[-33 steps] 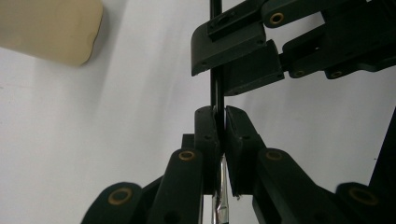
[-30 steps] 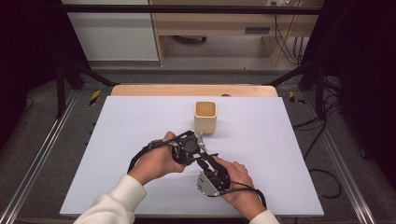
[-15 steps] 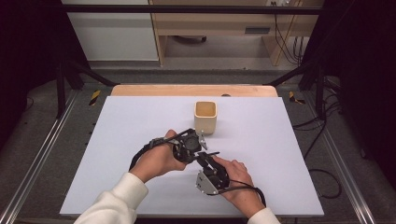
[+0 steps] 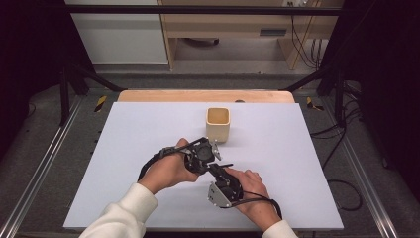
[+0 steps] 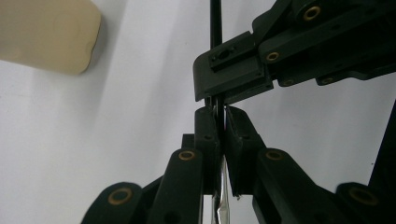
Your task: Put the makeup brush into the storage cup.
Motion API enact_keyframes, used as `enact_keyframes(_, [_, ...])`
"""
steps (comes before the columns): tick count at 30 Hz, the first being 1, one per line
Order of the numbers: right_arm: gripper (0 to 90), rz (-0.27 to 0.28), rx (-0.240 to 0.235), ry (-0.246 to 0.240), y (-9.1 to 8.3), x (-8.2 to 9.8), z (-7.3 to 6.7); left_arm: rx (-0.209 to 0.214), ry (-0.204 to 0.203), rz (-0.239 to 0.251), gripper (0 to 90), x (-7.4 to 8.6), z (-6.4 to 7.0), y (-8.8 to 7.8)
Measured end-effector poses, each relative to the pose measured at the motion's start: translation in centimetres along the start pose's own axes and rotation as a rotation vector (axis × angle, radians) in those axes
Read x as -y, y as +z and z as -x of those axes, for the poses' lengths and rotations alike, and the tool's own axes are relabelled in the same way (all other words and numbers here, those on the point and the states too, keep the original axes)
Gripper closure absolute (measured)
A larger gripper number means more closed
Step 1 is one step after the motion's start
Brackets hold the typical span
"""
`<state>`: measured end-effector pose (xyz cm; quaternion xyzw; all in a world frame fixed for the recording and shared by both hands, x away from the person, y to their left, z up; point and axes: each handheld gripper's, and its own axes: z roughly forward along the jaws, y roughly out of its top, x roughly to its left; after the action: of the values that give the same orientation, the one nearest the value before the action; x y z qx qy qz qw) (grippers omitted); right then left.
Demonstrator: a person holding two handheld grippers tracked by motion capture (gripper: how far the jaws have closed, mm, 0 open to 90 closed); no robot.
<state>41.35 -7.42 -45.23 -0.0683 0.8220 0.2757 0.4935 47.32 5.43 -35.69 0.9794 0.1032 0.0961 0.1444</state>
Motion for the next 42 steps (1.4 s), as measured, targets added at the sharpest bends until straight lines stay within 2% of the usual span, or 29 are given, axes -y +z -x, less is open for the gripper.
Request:
enact_keyframes(3, [83.4, -0.003, 0.005, -0.009, 0.0, 0.0, -0.1, 0.009, 0.001, 0.001, 83.8, 0.0, 0.1, 0.0])
enact_keyframes(4, [83.5, 0.002, -0.015, -0.004, 0.0, 0.0, -0.2, 0.011, 0.002, -0.002, 83.7, 0.1, 0.1, 0.0])
enact_keyframes(7, [83.5, 0.003, 0.000, -0.011, 0.0, 0.0, -0.2, 0.014, 0.000, 0.003, 83.3, 0.1, 0.1, 0.0])
enact_keyframes(9, [83.6, -0.005, -0.031, -0.021, -0.1, 0.1, -0.1, 0.001, -0.008, 0.021, 80.7, 0.2, 0.0, -0.2])
enact_keyframes(10, [83.6, 0.000, -0.016, -0.026, 0.0, 0.2, -0.3, -0.002, -0.015, 0.031, 77.2, 0.2, 0.0, -0.3])
enact_keyframes(11, [83.5, -0.013, -0.031, -0.048, 0.0, 0.3, -0.2, -0.011, -0.019, 0.041, 75.3, 0.2, -0.1, -0.4])
enact_keyframes(13, [83.5, -0.012, -0.031, -0.048, 0.0, 0.4, -0.3, -0.021, -0.028, 0.058, 72.3, 0.4, -0.3, -0.7])
enact_keyframes(16, [83.5, -0.015, -0.037, -0.035, 0.0, 0.5, -0.5, -0.045, -0.041, 0.064, 69.7, 0.8, -0.6, -0.9])
enact_keyframes(20, [83.5, -0.016, -0.037, -0.036, 0.0, 0.7, -0.7, -0.069, -0.079, 0.105, 63.8, 1.4, -1.0, -1.1])
enact_keyframes(23, [83.5, -0.015, -0.047, -0.037, 0.0, 0.9, -0.6, -0.085, -0.071, 0.125, 59.3, 2.0, -1.4, -1.5])
enact_keyframes(24, [83.5, -0.022, -0.044, -0.016, 0.0, 0.9, -0.8, -0.096, -0.067, 0.122, 57.2, 2.2, -1.6, -1.6])
enact_keyframes(25, [83.5, -0.019, -0.051, -0.038, 0.0, 1.0, -0.6, -0.103, -0.078, 0.126, 55.2, 2.4, -1.8, -1.7])
enact_keyframes(26, [83.5, -0.022, -0.050, -0.040, -0.1, 1.1, -0.6, -0.110, -0.092, 0.135, 52.7, 2.6, -1.9, -1.8])
enact_keyframes(31, [83.5, -0.025, -0.036, -0.016, -0.1, 1.3, -0.8, -0.136, -0.142, 0.186, 43.8, 3.9, -2.8, -1.8])
enact_keyframes(33, [83.5, -0.025, -0.037, -0.008, -0.2, 1.4, -0.8, -0.153, -0.165, 0.180, 41.5, 4.5, -3.1, -1.7])
enact_keyframes(36, [83.5, -0.022, -0.048, -0.016, -0.2, 1.6, -0.8, -0.164, -0.192, 0.191, 36.8, 5.3, -3.4, -1.5])
enact_keyframes(37, [83.5, -0.022, -0.033, -0.004, -0.2, 1.7, -0.8, -0.172, -0.203, 0.199, 34.9, 5.6, -3.5, -1.5])
enact_keyframes(42, [83.5, -0.029, -0.032, -0.006, -0.3, 2.0, -0.7, -0.207, -0.266, 0.247, 29.7, 7.1, -4.0, -1.6])
